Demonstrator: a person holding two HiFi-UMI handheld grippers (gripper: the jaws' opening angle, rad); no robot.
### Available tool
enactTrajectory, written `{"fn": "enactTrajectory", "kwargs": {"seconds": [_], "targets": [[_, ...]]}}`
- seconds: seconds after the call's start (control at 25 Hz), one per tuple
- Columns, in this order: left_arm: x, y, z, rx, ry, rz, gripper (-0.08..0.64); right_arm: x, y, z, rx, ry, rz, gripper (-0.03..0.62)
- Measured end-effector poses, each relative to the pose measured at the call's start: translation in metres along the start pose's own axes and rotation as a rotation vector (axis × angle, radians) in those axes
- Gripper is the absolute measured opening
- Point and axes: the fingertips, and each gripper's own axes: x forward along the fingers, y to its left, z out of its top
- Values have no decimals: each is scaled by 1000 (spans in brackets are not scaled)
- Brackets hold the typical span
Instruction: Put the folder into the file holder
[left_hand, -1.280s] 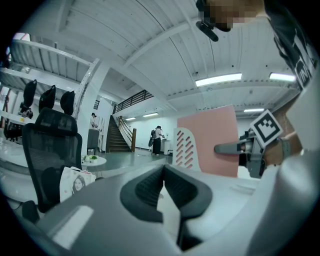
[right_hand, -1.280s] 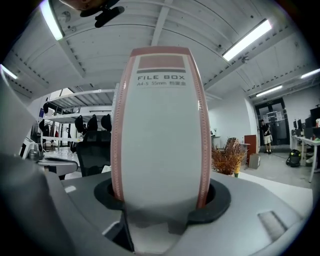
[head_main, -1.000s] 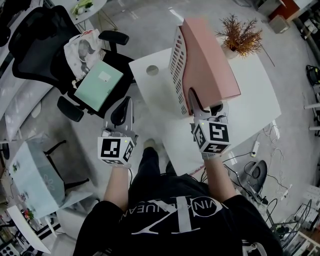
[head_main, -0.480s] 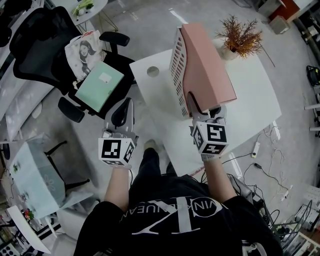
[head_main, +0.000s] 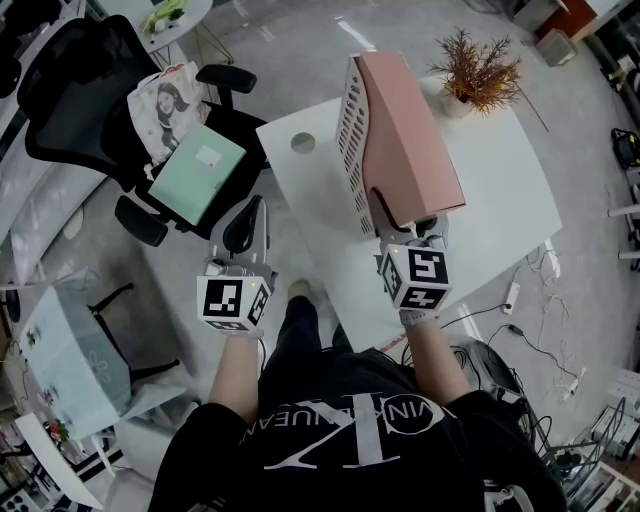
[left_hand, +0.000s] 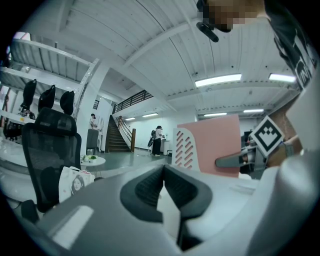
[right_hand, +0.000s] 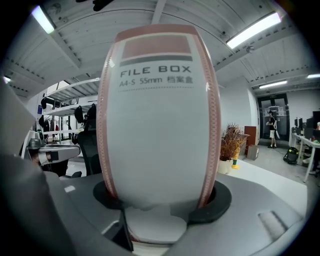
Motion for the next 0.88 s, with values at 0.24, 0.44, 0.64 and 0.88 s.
{"fn": "enactTrajectory", "kwargs": {"seconds": [0.24, 0.44, 0.64, 0.88], "targets": [[-2, -4, 2, 0, -2, -1, 0, -2, 2, 1, 9, -7, 20, 337], [-5, -10, 3, 3, -6, -1, 0, -10, 3, 4, 6, -33, 36, 349], [-9, -20, 4, 8, -12, -3, 0, -19, 2, 5, 1, -49, 54, 356], [-15, -32, 4, 9, -15, -5, 0, -29, 2, 3, 1, -52, 77, 365]]}}
